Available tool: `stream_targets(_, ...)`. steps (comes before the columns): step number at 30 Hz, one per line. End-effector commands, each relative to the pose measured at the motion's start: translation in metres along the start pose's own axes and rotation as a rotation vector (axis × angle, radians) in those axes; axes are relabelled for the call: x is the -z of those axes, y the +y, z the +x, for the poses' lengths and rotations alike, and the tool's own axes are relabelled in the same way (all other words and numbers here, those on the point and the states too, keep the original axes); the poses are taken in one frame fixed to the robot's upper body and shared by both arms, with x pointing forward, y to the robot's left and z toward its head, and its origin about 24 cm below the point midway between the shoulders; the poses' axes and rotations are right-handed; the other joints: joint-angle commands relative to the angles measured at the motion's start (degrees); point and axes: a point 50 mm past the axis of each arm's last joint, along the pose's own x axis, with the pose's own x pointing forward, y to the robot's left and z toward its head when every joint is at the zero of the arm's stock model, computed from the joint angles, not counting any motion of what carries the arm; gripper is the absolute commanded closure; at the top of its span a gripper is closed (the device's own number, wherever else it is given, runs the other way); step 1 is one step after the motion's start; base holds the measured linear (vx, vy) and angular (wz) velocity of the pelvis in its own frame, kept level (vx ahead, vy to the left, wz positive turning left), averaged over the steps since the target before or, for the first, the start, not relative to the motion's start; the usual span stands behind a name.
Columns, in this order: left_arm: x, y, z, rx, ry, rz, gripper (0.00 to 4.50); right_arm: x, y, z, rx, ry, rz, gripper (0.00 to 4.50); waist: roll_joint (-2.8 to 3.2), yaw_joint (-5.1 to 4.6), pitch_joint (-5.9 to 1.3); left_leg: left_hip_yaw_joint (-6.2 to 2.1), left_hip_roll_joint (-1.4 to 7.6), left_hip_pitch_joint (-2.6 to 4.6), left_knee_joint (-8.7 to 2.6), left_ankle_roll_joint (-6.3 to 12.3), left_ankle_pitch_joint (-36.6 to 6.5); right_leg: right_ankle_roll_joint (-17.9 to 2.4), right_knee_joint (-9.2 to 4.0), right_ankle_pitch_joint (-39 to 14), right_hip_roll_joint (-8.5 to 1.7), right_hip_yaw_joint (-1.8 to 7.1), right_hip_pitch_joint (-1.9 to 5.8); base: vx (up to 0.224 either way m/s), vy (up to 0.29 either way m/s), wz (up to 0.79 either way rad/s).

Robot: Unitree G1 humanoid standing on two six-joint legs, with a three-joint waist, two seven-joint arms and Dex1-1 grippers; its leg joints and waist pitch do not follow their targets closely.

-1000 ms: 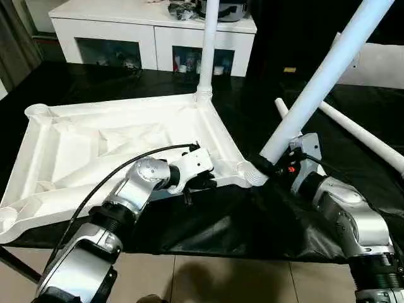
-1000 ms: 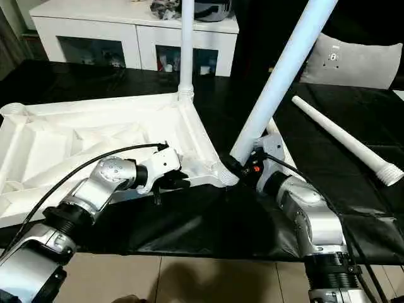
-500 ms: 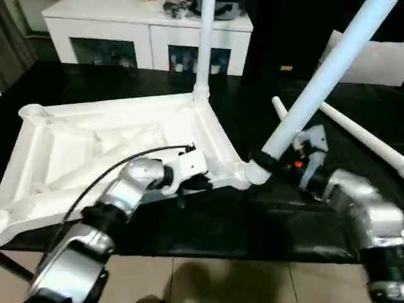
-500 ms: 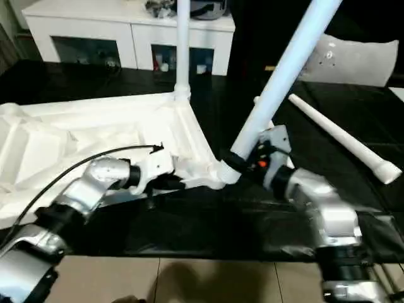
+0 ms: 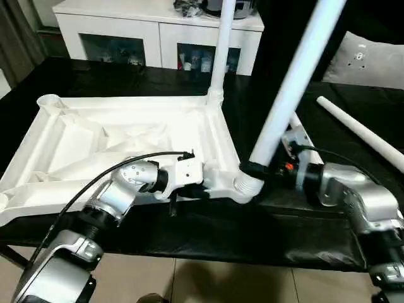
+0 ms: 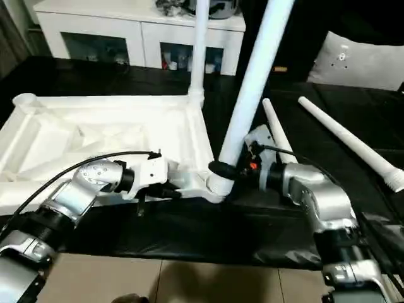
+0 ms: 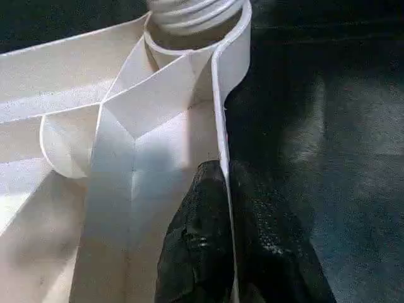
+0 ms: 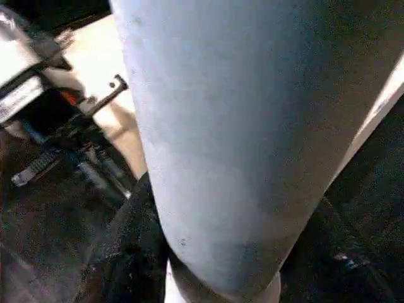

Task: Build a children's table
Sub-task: Insert table leg to table base

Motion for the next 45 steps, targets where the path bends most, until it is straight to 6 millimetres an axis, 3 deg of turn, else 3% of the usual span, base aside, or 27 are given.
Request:
stream_targets(1,0.013,-0.018,0.009,0.113,0.077,-0.017,4.50,-0.002,-0.002,0.001,-0.013,0.015,-0.016,2.61,-0.37,0.11,-3.42,-1.42,3.48,1.79,-3.99,0.14,-16.6,-12.2,-3.87,-12.8,-3.66,1.99,1.81,0.000,0.000,0.00)
stream_targets(3,0.012,-0.018,0.009,0.115,0.073,-0.018,4.50,0.000,-0.002,0.003,-0.025,0.029,-0.015,2.61,-0.40,0.13,-3.47,-1.36,3.44,1.78,-3.93,0.21,-16.1,-12.4,-3.73,-11.6,-3.53,1.96,1.85,0.000,0.000,0.00)
stream_targets(4,0.012,-0.018,0.009,0.117,0.071,-0.022,4.50,0.001,-0.002,0.004,-0.027,0.033,-0.013,2.61,-0.86,0.05,-3.48,-1.35,3.42,1.59,-3.90,0.47,-15.4,-12.6,-3.60,-10.7,-3.53,1.93,2.00,0.000,0.000,0.00)
stream_targets(6,0.012,-0.019,0.009,0.119,0.071,-0.025,4.50,0.001,-0.002,0.004,-0.029,0.036,-0.013,2.61,-0.58,0.10,-3.53,-1.30,3.38,1.69,-3.79,0.87,-14.7,-12.7,-3.52,-10.0,-3.52,1.92,1.97,0.000,0.000,0.00)
stream_targets(18,0.007,-0.019,0.010,0.090,0.032,-0.044,4.50,0.013,-0.005,0.006,-0.022,-0.015,0.085,2.61,-0.67,-0.01,-3.63,-1.28,3.30,1.76,-3.69,0.88,-14.8,-13.1,-3.49,-9.8,-3.41,1.89,2.07,0.000,0.000,0.00)
stream_targets(21,0.006,-0.018,0.012,0.070,0.020,-0.050,4.50,0.018,-0.007,0.005,-0.004,-0.046,0.128,2.61,-0.38,0.04,-3.70,-1.32,3.30,1.77,-3.66,0.79,-14.8,-13.4,-3.43,-9.4,-3.49,1.89,2.10,0.000,0.000,0.00)
stream_targets(23,0.005,-0.017,0.013,0.059,0.011,-0.059,4.50,0.024,-0.009,0.004,0.024,-0.069,0.158,2.61,-0.53,0.01,-3.67,-1.28,3.29,1.75,-3.68,0.68,-15.3,-13.5,-3.52,-9.5,-3.48,1.85,2.12,0.000,0.000,0.00)
stream_targets(24,0.004,-0.017,0.013,0.057,0.008,-0.061,4.50,0.027,-0.010,0.003,0.038,-0.080,0.174,2.61,-0.20,0.03,-3.63,-1.37,3.26,1.74,-3.76,0.46,-15.8,-13.3,-3.55,-10.2,-3.49,1.85,2.13,0.000,0.000,0.00)
stream_targets(30,0.002,-0.015,0.015,0.032,-0.012,-0.078,4.50,0.048,-0.012,-0.009,0.086,-0.179,0.313,2.62,-0.20,0.06,-3.60,-1.44,3.35,1.94,-3.93,-0.17,-17.7,-13.1,-3.87,-11.7,-3.48,1.86,2.07,0.000,0.000,0.00)
stream_targets(31,0.002,-0.015,0.015,0.032,-0.012,-0.078,4.50,0.049,-0.012,-0.009,0.087,-0.179,0.314,2.62,0.18,0.16,-3.68,-1.46,3.38,2.04,-3.96,-0.34,-17.9,-13.1,-3.91,-11.1,-3.47,1.83,2.07,0.000,0.000,0.00)
stream_targets(32,0.002,-0.015,0.015,0.030,-0.012,-0.079,4.50,0.053,-0.011,-0.011,0.092,-0.178,0.317,2.62,0.00,0.11,-3.68,-1.52,3.33,1.94,-4.00,-0.36,-17.9,-13.2,-3.76,-10.6,-3.36,1.75,2.15,0.000,0.000,0.00)
stream_targets(33,0.002,-0.014,0.016,0.026,-0.011,-0.078,4.50,0.058,-0.011,-0.013,0.103,-0.168,0.308,2.62,0.68,0.20,-3.65,-1.54,3.31,2.02,-4.01,-0.54,-18.4,-13.2,-3.85,-10.9,-3.46,1.80,2.05,0.000,0.000,0.00)
stream_targets(36,0.002,-0.014,0.016,0.019,-0.008,-0.077,4.50,0.067,-0.007,-0.018,0.123,-0.113,0.234,2.62,0.37,0.29,-3.55,-1.58,3.34,2.10,-4.13,-0.80,-20.2,-12.6,-4.17,-12.7,-3.50,1.80,2.05,0.000,0.000,0.00)
stream_targets(41,0.004,-0.013,0.016,0.015,0.004,-0.067,4.50,0.069,-0.005,-0.024,0.124,-0.045,0.139,2.62,0.68,0.19,-3.36,-1.84,3.34,2.32,-4.39,-1.30,-23.3,-10.7,-4.91,-19.2,-3.59,1.85,1.75,0.000,0.000,0.00)
stream_targets(45,0.007,-0.014,0.015,0.026,0.027,-0.051,4.50,0.071,-0.002,-0.025,0.071,0.055,0.041,2.62,0.80,0.23,-3.45,-1.91,3.44,2.41,-4.52,-1.40,-23.6,-10.6,-4.91,-17.7,-3.46,1.84,1.80,0.000,0.000,0.00)
